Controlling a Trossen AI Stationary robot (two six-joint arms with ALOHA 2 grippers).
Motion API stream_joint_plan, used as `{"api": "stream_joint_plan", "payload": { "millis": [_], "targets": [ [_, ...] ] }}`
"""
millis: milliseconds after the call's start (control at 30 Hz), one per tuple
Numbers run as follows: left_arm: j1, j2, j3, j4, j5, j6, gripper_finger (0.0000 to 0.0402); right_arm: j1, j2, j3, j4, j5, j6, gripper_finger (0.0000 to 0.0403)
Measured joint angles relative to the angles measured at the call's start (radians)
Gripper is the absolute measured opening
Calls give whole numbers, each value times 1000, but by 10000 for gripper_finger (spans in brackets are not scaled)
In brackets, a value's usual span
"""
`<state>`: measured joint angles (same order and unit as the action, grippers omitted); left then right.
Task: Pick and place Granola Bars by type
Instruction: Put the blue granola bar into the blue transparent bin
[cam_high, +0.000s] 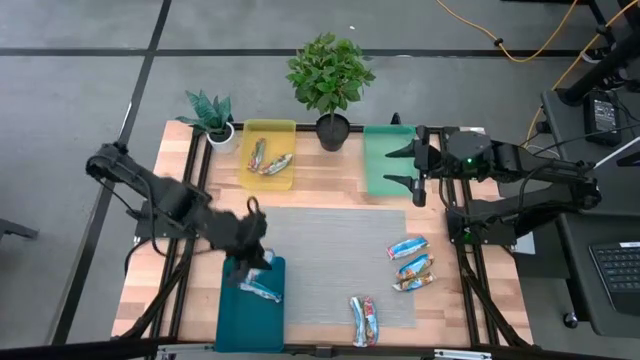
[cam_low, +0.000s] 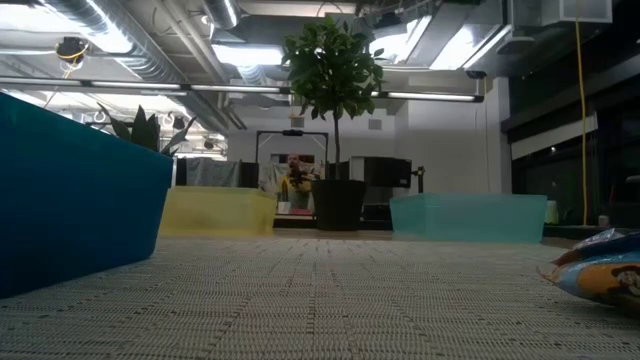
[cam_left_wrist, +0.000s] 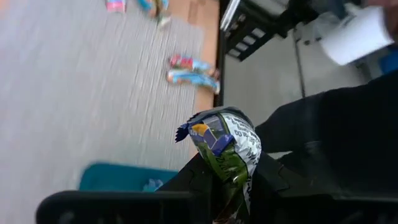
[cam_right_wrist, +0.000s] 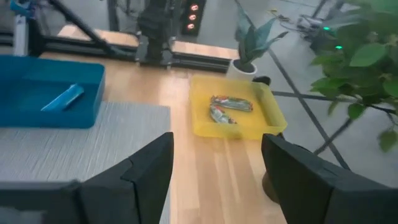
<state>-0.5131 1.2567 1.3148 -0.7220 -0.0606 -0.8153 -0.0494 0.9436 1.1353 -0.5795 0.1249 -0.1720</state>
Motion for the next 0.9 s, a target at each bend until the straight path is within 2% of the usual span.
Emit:
{"api": "stream_joint_plan", "payload": {
  "millis": [100, 267, 533, 900],
  "targets": [
    [-44, 59, 0, -22, -37, -96, 47, 0, 0, 0, -3, -36, -45, 245],
    [-78, 138, 0, -38, -43, -250, 47, 0, 0, 0, -3, -50, -83, 245],
    [-148, 247, 0, -48, -52, -395, 47, 0, 0, 1, -31, -77, -95, 245],
    [-188, 414, 0, -82, 51, -598, 47, 0, 0, 1, -44, -103, -123, 245]
  ]
}}
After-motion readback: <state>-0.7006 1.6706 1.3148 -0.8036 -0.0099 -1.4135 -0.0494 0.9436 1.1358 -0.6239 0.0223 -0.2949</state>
